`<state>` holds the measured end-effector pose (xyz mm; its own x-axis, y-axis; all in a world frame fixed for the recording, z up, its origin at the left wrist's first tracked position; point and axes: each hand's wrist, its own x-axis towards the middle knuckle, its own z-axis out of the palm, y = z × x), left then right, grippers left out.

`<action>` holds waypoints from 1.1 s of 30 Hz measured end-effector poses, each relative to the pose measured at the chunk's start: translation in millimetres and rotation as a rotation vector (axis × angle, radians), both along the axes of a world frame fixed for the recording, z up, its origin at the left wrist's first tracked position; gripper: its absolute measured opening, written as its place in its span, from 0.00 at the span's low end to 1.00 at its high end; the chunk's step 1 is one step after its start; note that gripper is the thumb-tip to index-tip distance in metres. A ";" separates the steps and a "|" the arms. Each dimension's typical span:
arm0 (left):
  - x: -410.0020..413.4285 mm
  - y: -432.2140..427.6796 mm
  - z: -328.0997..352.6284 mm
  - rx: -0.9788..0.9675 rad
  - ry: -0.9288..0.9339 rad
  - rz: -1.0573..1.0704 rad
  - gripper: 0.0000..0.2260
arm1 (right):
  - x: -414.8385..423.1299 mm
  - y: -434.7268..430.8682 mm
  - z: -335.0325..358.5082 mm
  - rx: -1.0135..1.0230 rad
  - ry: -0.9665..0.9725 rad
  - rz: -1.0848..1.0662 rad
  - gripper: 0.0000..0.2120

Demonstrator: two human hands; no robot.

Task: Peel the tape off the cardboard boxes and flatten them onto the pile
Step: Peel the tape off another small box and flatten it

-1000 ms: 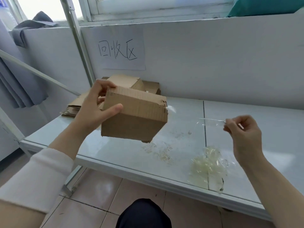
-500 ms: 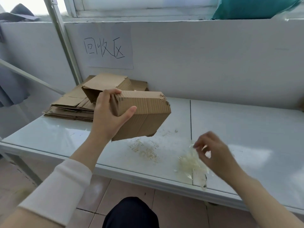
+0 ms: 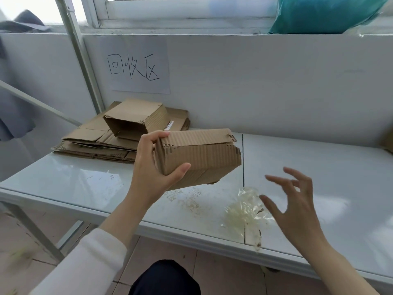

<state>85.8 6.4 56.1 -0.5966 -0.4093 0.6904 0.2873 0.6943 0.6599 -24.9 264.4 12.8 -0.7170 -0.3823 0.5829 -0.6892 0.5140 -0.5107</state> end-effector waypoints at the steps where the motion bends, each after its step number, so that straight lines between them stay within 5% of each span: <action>1: 1.5 -0.6 0.2 -0.030 0.008 -0.027 0.27 | 0.8 -3.6 11.3 -0.084 0.027 0.047 0.21; 4: 4.1 -2.4 1.7 -0.157 0.035 -0.136 0.29 | 1.6 -18.8 49.6 -0.135 0.067 0.200 0.20; 9: 7.3 -5.1 6.8 -0.233 0.072 -0.265 0.29 | -3.9 -43.8 85.9 0.109 -0.234 0.502 0.23; 14: 14.1 -11.2 3.8 -0.260 0.039 -0.297 0.36 | -2.2 -54.2 87.9 -0.055 -0.247 0.417 0.06; 18: 16.8 -7.8 5.6 -0.333 -0.064 -0.195 0.22 | 2.6 -63.7 84.7 -0.144 -0.280 0.323 0.07; 21: 21.4 -4.1 11.2 -0.175 -0.142 -0.131 0.10 | 7.4 -73.6 80.8 -0.159 -0.214 0.199 0.08; 24: 27.8 -8.3 13.5 -0.033 -0.171 -0.189 0.08 | 5.2 -78.2 78.4 -0.215 -0.232 0.087 0.12; 28: 32.7 -11.3 18.9 0.014 -0.189 -0.160 0.20 | 5.6 -81.5 80.3 -0.246 -0.216 0.048 0.13; 33: 14.7 -1.3 48.8 0.022 -0.445 0.177 0.18 | 22.5 -95.3 79.6 -0.167 -0.001 0.069 0.11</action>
<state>100.5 5.1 104.9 -0.7521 -0.5429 0.3736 -0.1477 0.6913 0.7073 -2.4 169.1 92.4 -0.6931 -0.3285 0.6416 -0.7193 0.3736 -0.5857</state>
